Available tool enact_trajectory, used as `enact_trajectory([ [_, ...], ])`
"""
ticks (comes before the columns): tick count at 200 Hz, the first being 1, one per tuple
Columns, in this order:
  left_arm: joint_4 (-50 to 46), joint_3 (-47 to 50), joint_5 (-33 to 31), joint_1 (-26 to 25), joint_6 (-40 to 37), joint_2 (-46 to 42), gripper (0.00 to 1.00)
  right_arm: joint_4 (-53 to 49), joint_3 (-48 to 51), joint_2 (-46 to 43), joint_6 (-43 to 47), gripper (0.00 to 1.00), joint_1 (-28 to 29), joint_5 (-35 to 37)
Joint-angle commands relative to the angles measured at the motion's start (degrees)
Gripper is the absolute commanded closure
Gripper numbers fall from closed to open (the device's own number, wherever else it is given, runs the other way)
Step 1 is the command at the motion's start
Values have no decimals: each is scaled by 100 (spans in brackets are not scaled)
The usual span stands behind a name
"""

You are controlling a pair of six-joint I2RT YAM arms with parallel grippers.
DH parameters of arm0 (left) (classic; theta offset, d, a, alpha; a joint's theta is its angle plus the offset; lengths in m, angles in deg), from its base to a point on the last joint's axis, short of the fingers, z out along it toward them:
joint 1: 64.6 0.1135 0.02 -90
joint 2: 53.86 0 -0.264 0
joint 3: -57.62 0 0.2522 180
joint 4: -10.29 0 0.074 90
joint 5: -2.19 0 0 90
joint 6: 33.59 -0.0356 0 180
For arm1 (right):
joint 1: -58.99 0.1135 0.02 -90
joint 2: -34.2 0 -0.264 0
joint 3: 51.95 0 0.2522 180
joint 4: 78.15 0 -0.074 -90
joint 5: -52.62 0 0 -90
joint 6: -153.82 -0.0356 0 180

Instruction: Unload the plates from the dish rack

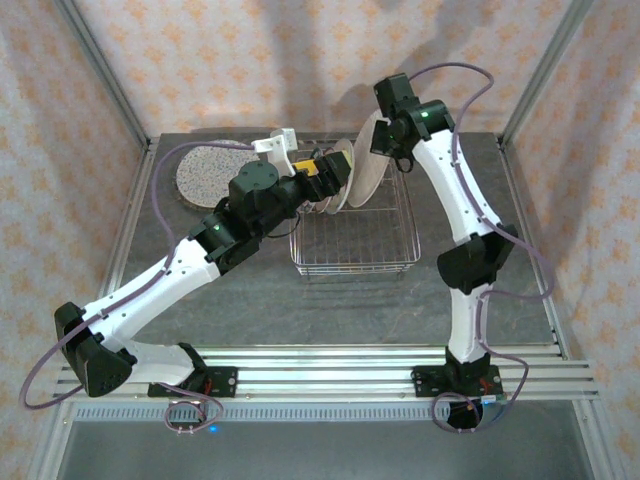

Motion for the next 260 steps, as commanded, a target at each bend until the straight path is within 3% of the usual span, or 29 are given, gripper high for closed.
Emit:
enact_trajectory([
  [1,292,-63,131,-41,146,136,4,-115,-263,-522,156,100,23,560],
  [64,-57,-633,325,-39,867,765,2,-223,-263,-1030,199,100,-13,907],
  [133,-39,-1036,549,-41,2572,1572,2,-304,-508,-1571,-199,100,-347,805],
  [194,1006,-1306,725,-119,3895,2434,2,-309,-607,-2049,-522,100,-509,972],
  [260,1786,-2016,923,-163,4545,3344,4,-195,-473,-2416,-973,100,-622,790],
])
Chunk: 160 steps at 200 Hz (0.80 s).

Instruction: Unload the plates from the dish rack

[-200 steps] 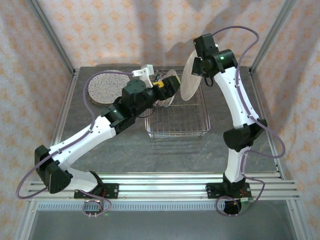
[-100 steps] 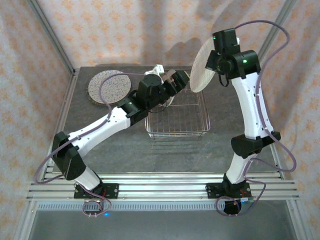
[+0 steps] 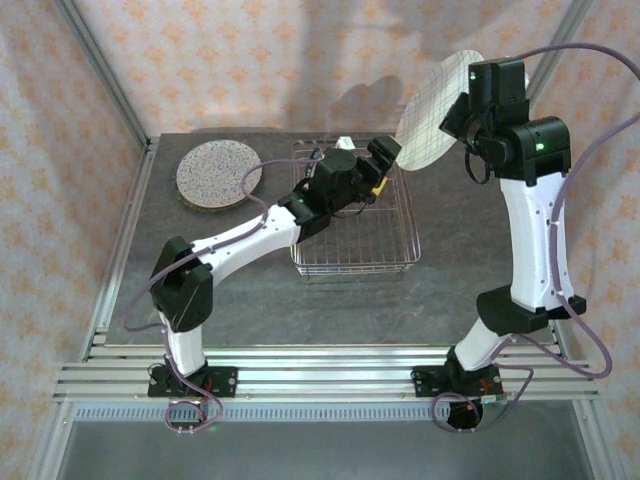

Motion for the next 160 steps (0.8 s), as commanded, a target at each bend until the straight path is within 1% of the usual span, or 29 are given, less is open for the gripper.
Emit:
enact_trajectory([
  [1,663,-362,160,-24,392,197,4,296,-30,-267,-335,100,-70,49],
  [27,698,-636,339,-16,490,502,7,559,368,-490,-513,100,-285,-375],
  [53,849,-697,512,6,641,626,13,735,600,-581,-737,100,-667,-1137],
  [85,914,-698,606,46,655,635,19,884,792,-637,-893,100,-947,-1739],
  [97,1015,-688,608,65,685,645,23,934,914,-659,-1007,100,-1040,-1947],
  [139,1094,-812,790,110,696,724,37,1177,1360,-808,-1176,100,-1235,-2283],
  [160,1078,-753,776,130,686,684,44,1255,1517,-866,-1216,100,-1304,-2355],
])
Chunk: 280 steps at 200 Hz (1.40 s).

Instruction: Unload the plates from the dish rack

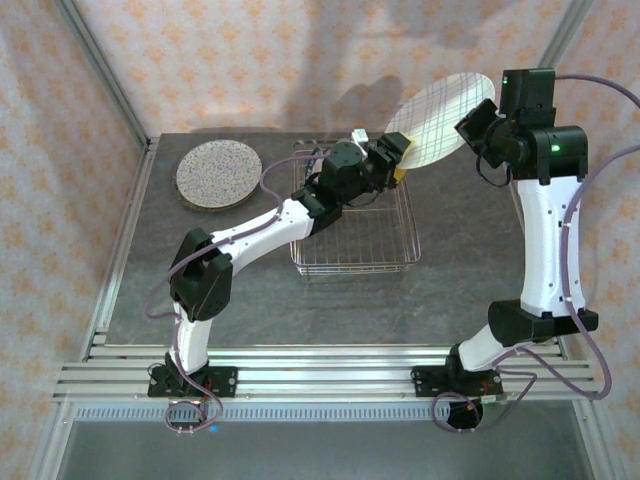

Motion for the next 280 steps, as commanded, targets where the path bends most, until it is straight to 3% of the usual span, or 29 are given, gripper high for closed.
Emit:
enact_trajectory([
  [1,242,-151,115,53,0,35,45,598,79,-311,-195,100,-96,-241],
  [75,239,-20,172,136,-97,-109,68,1258,1157,-695,-485,100,-492,-821],
  [104,83,-9,252,208,-274,-217,81,1272,1245,-680,-440,100,-496,-962],
  [163,-128,-44,404,348,-492,-328,95,1233,1394,-684,-376,100,-502,-1054],
  [180,-133,-44,433,386,-539,-328,100,1215,1413,-697,-324,93,-501,-1070],
  [214,-116,-100,499,461,-631,-513,100,1180,1387,-740,-201,79,-501,-1010],
  [259,-154,-304,689,586,-733,-546,100,957,1148,-783,89,49,-400,-826],
  [280,-150,-366,756,652,-743,-570,100,901,1032,-771,145,39,-342,-790],
])
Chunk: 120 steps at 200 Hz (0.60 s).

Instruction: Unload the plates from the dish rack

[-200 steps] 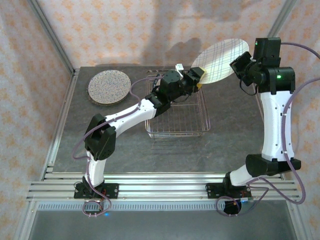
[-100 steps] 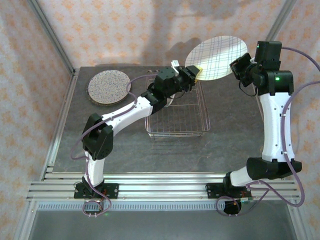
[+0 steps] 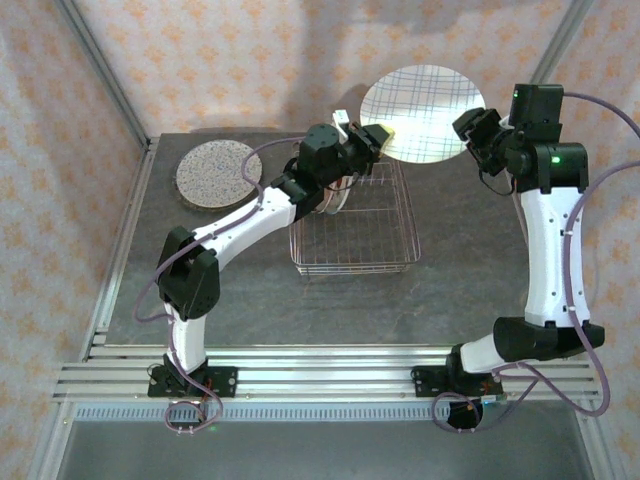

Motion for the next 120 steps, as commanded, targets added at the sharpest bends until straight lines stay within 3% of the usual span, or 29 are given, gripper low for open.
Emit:
enact_trajectory([
  [1,123,-313,245,82,-247,-292,100,-54,-302,-179,192,39,102,166],
  [29,125,-323,300,154,-247,-353,100,-63,-429,-116,273,34,252,189],
  [120,224,189,317,604,-231,-946,100,154,-582,-28,784,31,847,263],
])
